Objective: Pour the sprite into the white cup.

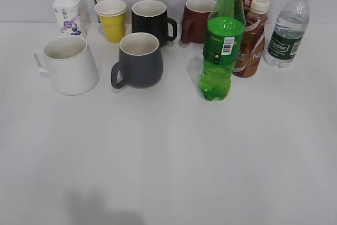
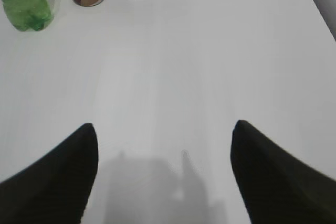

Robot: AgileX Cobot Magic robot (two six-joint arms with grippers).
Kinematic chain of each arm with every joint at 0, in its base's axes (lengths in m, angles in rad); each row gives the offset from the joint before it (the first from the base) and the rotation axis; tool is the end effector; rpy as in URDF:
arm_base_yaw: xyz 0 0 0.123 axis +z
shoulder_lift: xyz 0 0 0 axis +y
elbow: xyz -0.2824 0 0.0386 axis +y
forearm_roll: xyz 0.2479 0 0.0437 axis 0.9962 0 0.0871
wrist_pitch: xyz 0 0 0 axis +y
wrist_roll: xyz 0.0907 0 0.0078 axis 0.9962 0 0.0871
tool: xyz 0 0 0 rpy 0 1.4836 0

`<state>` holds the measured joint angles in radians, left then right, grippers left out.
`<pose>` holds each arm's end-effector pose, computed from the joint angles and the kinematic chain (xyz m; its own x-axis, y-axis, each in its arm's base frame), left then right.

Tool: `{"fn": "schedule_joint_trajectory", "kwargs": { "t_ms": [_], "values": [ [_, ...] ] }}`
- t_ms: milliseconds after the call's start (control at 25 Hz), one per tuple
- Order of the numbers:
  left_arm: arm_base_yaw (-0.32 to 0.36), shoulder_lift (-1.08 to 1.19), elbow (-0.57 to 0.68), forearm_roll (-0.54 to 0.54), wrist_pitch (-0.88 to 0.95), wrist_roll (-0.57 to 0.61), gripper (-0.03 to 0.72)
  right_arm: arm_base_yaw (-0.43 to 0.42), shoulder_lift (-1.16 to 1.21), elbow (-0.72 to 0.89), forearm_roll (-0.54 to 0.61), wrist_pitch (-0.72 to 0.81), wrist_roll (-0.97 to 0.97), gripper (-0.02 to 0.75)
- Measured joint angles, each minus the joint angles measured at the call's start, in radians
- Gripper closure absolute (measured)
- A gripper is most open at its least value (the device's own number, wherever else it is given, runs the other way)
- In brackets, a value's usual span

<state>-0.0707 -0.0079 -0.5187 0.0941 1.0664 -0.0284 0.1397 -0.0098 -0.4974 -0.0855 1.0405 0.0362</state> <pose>-0.0082 0.0081 0.2821 -0.4345 0.0479 -0.8994 0.0040 0.9987 0.0513 -0.0044 -0.0074 0.2783 -0.4253 -0.0670 -0.9026 -0.0760 0.9964 -0.0381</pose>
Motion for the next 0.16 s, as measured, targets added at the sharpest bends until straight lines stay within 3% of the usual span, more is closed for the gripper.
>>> {"fn": "schedule_joint_trajectory", "kwargs": {
  "t_ms": [160],
  "values": [
    [0.0, 0.0, 0.0, 0.0, 0.0, 0.0, 0.253, 0.0, 0.0, 0.0, 0.0, 0.0, 0.001, 0.15]
  ]
}}
